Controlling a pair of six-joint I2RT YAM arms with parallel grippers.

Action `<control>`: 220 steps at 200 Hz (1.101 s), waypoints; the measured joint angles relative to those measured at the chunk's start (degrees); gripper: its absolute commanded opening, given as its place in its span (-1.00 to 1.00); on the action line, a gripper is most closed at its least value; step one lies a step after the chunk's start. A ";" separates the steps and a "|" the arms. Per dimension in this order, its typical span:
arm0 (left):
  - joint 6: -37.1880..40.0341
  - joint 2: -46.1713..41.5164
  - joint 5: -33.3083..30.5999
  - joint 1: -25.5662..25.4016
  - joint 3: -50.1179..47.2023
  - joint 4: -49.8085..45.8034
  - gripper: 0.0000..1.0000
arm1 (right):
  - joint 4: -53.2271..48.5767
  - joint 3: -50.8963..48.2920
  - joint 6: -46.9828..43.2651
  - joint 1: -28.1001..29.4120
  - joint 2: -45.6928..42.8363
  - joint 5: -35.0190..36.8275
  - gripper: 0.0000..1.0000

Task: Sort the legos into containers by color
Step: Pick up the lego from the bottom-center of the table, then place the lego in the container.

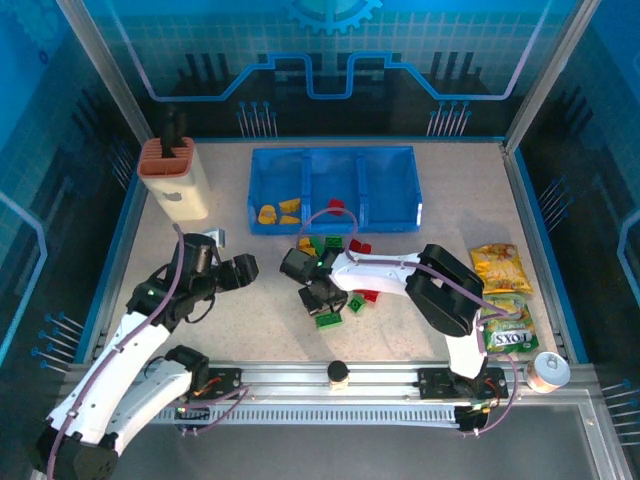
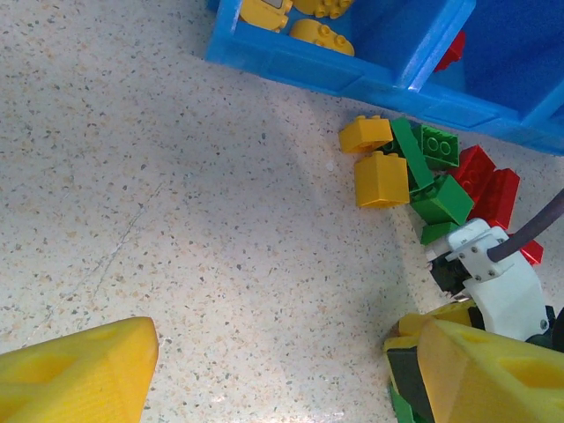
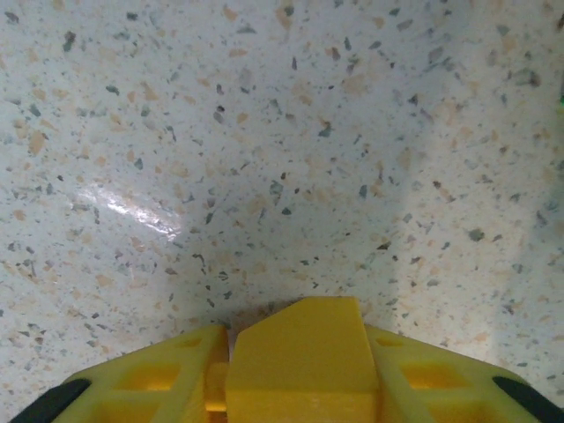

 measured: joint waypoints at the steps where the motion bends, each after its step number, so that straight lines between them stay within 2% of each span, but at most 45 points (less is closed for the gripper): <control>1: -0.02 0.00 0.00 0.00 0.00 -0.02 0.55 | -0.07 0.07 -0.09 0.00 0.00 0.04 -0.24; 31: -0.04 -0.42 -0.04 0.00 0.00 -0.74 0.53 | -4.63 7.30 -2.10 -0.04 0.02 2.97 -0.26; 67: -0.37 -1.53 -0.04 -0.17 0.02 -1.64 0.52 | -7.08 30.18 -8.00 -2.60 2.80 5.25 -0.27; 95: -1.09 -2.82 0.07 -1.77 0.04 -3.28 0.50 | -7.28 51.41 -13.00 -7.13 12.79 5.31 -0.29; 119: -2.89 -5.03 0.04 -5.16 0.09 -4.63 0.50 | -8.28 67.36 -16.11 -11.13 25.42 5.18 -0.26; 146: -4.59 -6.21 -0.24 -9.68 0.37 -6.51 0.50 | -8.68 73.59 -18.36 -14.32 35.32 5.09 -0.23; 152: -4.92 -6.21 -0.35 -10.67 0.50 -6.97 0.50 | -8.81 73.68 -18.69 -14.82 36.59 5.14 -0.15; 167: -5.44 -6.21 -0.70 -12.26 0.63 -7.72 0.50 | -8.17 73.70 -19.93 -15.32 38.14 4.94 0.26; 177: -6.01 -6.21 -0.81 -12.87 0.66 -8.13 0.50 | -8.37 73.70 -20.06 -15.32 38.18 5.05 0.69; 182: -6.32 -6.19 -0.87 -13.16 0.66 -8.17 0.50 | -8.26 73.75 -20.70 -15.30 38.16 5.07 0.82; 197: -6.45 -5.66 -1.09 -13.81 0.72 -8.13 0.50 | -7.76 74.23 -22.56 -14.75 37.46 7.34 0.92; 220: -6.43 -2.43 -1.46 -14.86 1.31 -8.02 0.50 | -7.23 73.92 -24.24 -13.75 34.49 8.52 0.95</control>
